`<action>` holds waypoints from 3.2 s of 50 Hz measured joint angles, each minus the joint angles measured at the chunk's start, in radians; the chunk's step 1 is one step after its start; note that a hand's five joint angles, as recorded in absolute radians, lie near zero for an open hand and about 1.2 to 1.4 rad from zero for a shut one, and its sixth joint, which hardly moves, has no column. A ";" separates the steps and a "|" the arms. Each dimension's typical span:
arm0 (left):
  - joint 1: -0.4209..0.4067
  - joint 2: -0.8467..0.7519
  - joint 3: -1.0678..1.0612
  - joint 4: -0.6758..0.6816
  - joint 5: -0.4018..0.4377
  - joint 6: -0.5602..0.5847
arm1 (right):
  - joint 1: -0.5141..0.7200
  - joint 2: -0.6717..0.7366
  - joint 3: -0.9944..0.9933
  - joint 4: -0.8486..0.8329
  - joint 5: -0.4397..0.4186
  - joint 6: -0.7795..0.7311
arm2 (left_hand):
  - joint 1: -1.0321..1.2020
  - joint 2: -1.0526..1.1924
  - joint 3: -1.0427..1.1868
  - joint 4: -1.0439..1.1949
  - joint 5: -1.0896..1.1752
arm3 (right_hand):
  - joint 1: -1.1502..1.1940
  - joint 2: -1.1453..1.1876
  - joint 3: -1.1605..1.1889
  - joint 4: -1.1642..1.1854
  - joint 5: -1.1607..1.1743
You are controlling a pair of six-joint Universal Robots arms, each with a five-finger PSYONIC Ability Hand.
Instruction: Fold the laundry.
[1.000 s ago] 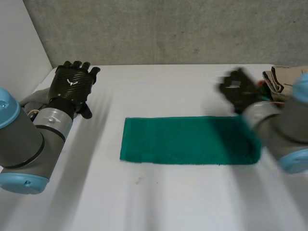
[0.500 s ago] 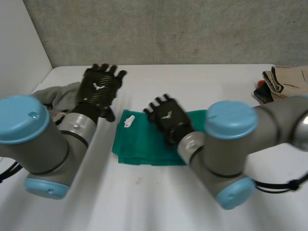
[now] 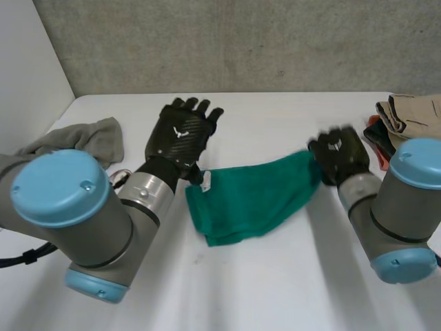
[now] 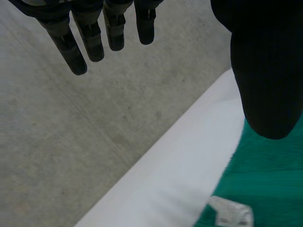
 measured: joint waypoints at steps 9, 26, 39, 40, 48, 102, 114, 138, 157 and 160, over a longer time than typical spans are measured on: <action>0.063 0.086 -0.037 0.000 0.000 -0.009 | 0.279 0.019 -0.016 -0.079 -0.234 -0.008 | 0.000 0.000 0.000 0.000 0.000 | 0.000 0.005 0.002 0.001 0.010; 0.064 0.083 0.002 -0.023 0.000 -0.122 | 0.257 0.049 -0.139 0.125 -0.050 0.230 | 0.000 0.000 0.000 0.000 0.000 | -0.697 -0.968 -0.976 -0.981 -0.957; -0.031 -0.140 0.237 -0.384 -0.105 -0.271 | 0.180 0.180 -0.436 0.509 -0.100 0.433 | 0.000 0.000 0.000 0.000 0.000 | -0.697 -0.968 -0.976 -0.981 -0.957; -0.034 -0.170 0.257 -0.419 -0.119 -0.277 | 0.180 0.213 -0.475 0.550 -0.105 0.443 | 0.000 0.000 0.000 0.000 0.000 | -0.697 -0.968 -0.976 -0.981 -0.957; -0.029 -0.317 0.334 -0.581 -0.164 -0.287 | 0.179 0.393 -0.675 0.745 -0.142 0.446 | 0.000 0.000 0.000 0.000 0.000 | -0.697 -0.968 -0.976 -0.981 -0.957; 0.146 0.011 0.380 -0.567 0.690 -0.277 | 0.326 0.276 -0.108 -0.065 -0.042 0.149 | 0.000 0.000 0.000 0.000 0.000 | -0.573 -0.843 -0.840 -0.847 -0.864; 0.145 0.011 0.382 -0.564 0.688 -0.278 | 0.327 0.304 -0.169 -0.088 -0.092 0.145 | 0.000 0.000 0.000 0.000 0.000 | -0.391 -0.654 -0.658 -0.664 -0.668; 0.159 0.048 0.424 -0.558 0.688 -0.282 | 0.191 0.228 -0.441 -0.093 -0.088 0.163 | 0.000 0.000 0.000 0.000 0.000 | 0.120 -0.019 -0.019 0.000 -0.071; 0.161 0.109 0.436 -0.502 0.668 -0.376 | -0.490 0.161 -0.525 -0.206 -0.295 0.300 | 0.000 0.000 0.000 0.000 0.000 | 0.120 -0.019 -0.019 0.001 -0.058; 0.160 0.106 0.422 -0.500 0.668 -0.379 | -0.595 0.251 -0.525 -0.240 -0.390 0.315 | 0.000 0.000 0.000 0.000 0.000 | 0.120 -0.019 -0.012 0.001 -0.058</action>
